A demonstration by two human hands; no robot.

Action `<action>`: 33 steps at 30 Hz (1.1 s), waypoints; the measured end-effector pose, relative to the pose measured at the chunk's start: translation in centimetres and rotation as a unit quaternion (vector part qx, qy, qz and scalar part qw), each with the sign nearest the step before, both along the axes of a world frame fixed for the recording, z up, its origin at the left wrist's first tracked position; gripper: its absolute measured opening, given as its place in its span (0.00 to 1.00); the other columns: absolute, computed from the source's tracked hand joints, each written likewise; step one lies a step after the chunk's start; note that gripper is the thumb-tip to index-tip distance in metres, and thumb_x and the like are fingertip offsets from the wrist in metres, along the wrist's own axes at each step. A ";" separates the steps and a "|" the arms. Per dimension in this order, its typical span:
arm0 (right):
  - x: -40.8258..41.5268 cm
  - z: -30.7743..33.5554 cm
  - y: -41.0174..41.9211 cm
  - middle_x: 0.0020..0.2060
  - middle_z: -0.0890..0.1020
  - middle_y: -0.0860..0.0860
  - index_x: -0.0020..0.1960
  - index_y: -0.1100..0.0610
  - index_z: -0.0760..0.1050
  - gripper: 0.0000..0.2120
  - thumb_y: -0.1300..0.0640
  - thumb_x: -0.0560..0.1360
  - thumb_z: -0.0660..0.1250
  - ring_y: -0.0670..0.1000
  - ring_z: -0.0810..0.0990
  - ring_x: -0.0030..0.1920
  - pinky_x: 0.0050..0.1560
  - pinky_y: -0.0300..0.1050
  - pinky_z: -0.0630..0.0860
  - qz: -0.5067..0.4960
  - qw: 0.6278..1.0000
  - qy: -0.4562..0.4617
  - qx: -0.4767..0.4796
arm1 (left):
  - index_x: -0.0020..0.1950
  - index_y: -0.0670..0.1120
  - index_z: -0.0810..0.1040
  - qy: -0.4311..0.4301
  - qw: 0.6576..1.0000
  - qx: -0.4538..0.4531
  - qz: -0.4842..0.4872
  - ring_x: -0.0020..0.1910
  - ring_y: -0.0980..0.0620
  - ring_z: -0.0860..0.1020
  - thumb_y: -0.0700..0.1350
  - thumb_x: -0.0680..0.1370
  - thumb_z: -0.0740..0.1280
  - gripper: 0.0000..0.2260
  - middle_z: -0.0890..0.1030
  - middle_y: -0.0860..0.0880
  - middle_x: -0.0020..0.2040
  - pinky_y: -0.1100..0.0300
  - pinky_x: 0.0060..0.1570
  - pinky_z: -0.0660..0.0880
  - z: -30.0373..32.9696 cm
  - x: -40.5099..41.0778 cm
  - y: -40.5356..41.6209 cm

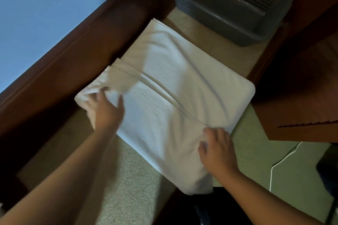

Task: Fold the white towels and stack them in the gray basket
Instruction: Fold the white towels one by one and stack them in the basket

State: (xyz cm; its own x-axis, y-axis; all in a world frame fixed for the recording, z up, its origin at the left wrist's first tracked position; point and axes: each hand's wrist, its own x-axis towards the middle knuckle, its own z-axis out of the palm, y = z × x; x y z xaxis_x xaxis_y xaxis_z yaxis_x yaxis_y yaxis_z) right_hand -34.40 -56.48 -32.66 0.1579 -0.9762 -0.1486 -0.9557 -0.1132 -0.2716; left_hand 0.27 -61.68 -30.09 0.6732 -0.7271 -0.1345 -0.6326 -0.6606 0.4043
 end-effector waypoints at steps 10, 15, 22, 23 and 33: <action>-7.3 -1.1 -5.0 0.51 0.79 0.54 0.49 0.52 0.72 0.14 0.41 0.82 0.62 0.61 0.81 0.53 0.52 0.53 0.74 0.068 0.972 0.004 0.224 | 0.82 0.67 0.42 -0.013 0.955 0.208 -0.210 0.82 0.34 0.36 0.78 0.75 0.53 0.40 0.34 0.46 0.84 0.30 0.78 0.44 -3.5 -14.3 4.1; -9.7 -1.3 -5.8 0.51 0.83 0.54 0.52 0.49 0.69 0.14 0.38 0.83 0.57 0.61 0.81 0.55 0.51 0.52 0.74 0.139 0.953 0.002 0.270 | 0.82 0.65 0.58 -0.120 0.923 0.171 -0.324 0.84 0.36 0.50 0.45 0.80 0.64 0.33 0.51 0.46 0.86 0.32 0.78 0.56 -2.7 -14.5 -1.4; -12.6 0.2 -8.9 0.49 0.78 0.46 0.49 0.47 0.74 0.08 0.43 0.80 0.63 0.52 0.79 0.51 0.52 0.51 0.78 0.141 0.930 -0.053 0.337 | 0.67 0.57 0.77 -0.198 0.863 0.219 -0.409 0.64 0.41 0.74 0.47 0.79 0.66 0.16 0.75 0.47 0.65 0.48 0.55 0.75 0.2 -13.9 -7.9; -13.2 0.3 -9.8 0.51 0.76 0.46 0.50 0.47 0.73 0.06 0.45 0.80 0.65 0.52 0.78 0.52 0.52 0.52 0.79 0.109 0.948 -0.078 0.288 | 0.69 0.56 0.74 -0.205 0.858 0.231 -0.411 0.65 0.41 0.73 0.47 0.78 0.66 0.19 0.74 0.47 0.66 0.48 0.56 0.74 0.4 -14.3 -8.9; -15.1 -0.5 -20.1 0.73 0.65 0.52 0.77 0.50 0.59 0.34 0.46 0.78 0.71 0.57 0.76 0.66 0.56 0.54 0.81 -0.130 0.974 -0.118 0.141 | 0.85 0.56 0.51 -0.271 0.778 0.222 -0.522 0.83 0.42 0.54 0.43 0.82 0.62 0.34 0.54 0.46 0.85 0.44 0.76 0.61 0.4 -22.2 -24.7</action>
